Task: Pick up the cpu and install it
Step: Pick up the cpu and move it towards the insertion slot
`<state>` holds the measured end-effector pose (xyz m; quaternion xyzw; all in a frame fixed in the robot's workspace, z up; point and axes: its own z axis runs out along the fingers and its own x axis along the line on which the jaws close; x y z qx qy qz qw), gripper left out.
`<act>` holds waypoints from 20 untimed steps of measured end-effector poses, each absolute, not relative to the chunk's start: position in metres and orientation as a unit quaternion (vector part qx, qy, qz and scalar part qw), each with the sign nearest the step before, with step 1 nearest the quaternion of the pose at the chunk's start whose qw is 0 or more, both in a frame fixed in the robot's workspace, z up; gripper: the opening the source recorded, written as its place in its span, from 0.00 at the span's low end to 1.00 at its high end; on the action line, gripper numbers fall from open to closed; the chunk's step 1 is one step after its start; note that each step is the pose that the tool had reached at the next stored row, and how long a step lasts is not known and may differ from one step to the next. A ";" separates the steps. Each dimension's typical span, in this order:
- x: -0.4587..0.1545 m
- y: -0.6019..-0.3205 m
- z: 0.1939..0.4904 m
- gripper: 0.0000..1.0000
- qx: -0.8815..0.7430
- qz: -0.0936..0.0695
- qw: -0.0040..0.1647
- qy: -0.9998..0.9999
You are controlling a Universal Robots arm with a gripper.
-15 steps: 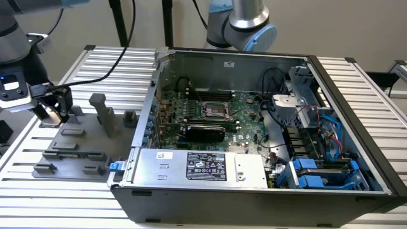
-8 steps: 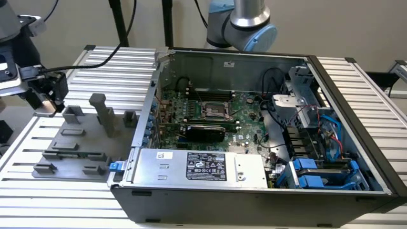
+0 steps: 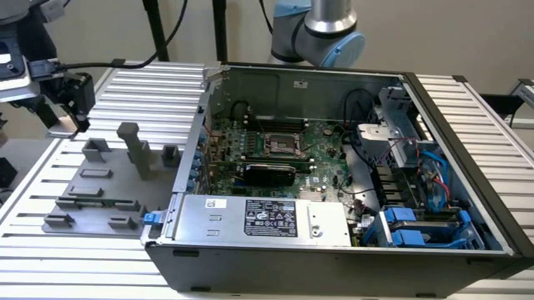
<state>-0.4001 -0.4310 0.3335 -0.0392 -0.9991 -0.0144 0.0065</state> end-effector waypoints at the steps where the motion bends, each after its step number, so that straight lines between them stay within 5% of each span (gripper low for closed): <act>1: -0.396 -0.431 0.338 0.55 -0.039 -0.014 0.006 -0.999; 20: -0.309 -0.431 0.383 0.55 -0.039 -0.014 0.007 -0.999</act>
